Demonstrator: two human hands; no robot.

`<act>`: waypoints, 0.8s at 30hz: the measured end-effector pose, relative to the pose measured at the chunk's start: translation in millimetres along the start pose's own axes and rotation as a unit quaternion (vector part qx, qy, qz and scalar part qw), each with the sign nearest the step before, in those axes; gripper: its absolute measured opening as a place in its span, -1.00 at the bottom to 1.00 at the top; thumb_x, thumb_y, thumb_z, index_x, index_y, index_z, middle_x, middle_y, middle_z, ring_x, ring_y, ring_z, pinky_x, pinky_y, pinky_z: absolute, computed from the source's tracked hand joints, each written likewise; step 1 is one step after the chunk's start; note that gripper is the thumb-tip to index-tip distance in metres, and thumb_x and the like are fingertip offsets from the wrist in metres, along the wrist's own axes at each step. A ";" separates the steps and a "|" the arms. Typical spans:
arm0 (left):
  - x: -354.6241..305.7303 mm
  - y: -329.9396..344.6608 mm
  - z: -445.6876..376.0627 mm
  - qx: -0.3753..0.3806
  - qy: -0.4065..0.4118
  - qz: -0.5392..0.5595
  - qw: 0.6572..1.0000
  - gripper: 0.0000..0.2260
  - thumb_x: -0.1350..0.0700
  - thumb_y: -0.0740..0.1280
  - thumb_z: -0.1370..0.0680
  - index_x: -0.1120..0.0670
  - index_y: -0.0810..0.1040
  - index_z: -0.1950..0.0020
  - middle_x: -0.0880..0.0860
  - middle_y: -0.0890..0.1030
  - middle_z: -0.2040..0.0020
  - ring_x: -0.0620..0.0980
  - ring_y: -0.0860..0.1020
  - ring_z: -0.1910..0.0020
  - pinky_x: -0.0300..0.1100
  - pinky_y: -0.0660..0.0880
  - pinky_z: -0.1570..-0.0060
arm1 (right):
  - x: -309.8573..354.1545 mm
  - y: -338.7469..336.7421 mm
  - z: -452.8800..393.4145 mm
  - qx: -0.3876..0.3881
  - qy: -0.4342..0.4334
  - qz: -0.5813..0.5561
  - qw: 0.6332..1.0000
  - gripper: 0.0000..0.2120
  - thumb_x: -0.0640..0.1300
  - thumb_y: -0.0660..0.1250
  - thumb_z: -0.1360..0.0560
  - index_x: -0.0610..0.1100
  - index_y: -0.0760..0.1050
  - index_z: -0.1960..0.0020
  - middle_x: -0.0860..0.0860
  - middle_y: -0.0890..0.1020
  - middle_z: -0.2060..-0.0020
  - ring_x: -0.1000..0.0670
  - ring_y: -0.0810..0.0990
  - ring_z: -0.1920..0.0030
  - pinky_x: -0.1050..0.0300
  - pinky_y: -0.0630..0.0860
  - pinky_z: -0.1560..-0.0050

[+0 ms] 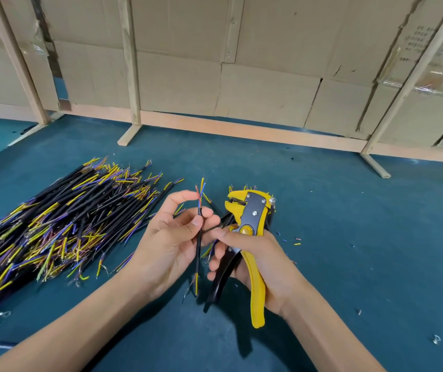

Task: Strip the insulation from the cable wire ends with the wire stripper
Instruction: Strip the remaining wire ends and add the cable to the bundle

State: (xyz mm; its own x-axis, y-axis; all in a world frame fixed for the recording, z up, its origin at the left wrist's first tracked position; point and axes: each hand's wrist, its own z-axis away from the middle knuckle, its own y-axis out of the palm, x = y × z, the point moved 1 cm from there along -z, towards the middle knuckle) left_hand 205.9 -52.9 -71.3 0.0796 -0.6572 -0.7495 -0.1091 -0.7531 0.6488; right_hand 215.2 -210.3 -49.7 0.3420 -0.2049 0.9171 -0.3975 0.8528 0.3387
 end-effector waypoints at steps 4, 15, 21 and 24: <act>-0.9 1.1 0.6 -0.016 -0.003 -0.019 1.000 -0.66 0.39 0.25 -0.50 0.08 0.52 -0.19 0.17 0.57 0.07 0.08 0.50 0.28 -0.04 0.43 0.31 | -0.7 0.9 -1.1 -0.015 -0.069 -0.053 0.996 -0.86 -0.16 0.46 -0.46 -0.24 0.60 0.13 -0.23 0.60 0.27 -0.19 0.64 0.29 -0.08 0.59 0.24; -3.9 3.6 6.3 0.041 -0.104 -0.040 0.993 -0.59 0.39 0.27 -0.51 0.21 0.48 -0.36 0.19 0.63 0.07 0.08 0.65 0.20 -0.16 0.52 0.45 | 16.2 -12.7 1.7 -0.036 -0.139 -0.023 0.989 -0.95 -0.25 0.46 -0.43 -0.20 0.62 0.13 -0.25 0.70 -0.07 -0.19 0.65 0.15 -0.15 0.63 0.08; 1.7 4.6 12.1 0.082 -0.121 -0.094 0.985 -0.70 0.36 0.31 -0.49 0.16 0.60 -0.19 0.29 0.63 0.03 0.11 0.63 0.22 -0.17 0.50 0.53 | 20.7 -21.8 2.5 -0.031 -0.087 0.048 0.995 -0.80 -0.38 0.47 -0.45 -0.23 0.44 0.13 -0.22 0.59 0.28 -0.20 0.53 0.29 -0.06 0.50 0.20; 3.5 5.8 12.3 0.089 -0.128 -0.085 0.984 -0.70 0.36 0.31 -0.49 0.16 0.62 -0.18 0.29 0.60 0.03 0.09 0.61 0.24 -0.16 0.51 0.53 | 20.6 -19.2 3.5 -0.042 -0.123 0.050 0.990 -0.78 -0.42 0.46 -0.44 -0.21 0.44 0.15 -0.25 0.56 0.31 -0.19 0.52 0.34 -0.14 0.46 0.18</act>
State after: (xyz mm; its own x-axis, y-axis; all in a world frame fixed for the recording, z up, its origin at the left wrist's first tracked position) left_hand 193.3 -59.2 -71.8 -0.1384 -0.4750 -0.8690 -0.2898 -0.8196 0.4942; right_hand 226.9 -232.6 -36.5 0.0830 -0.2201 0.9719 -0.3431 0.9094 0.2352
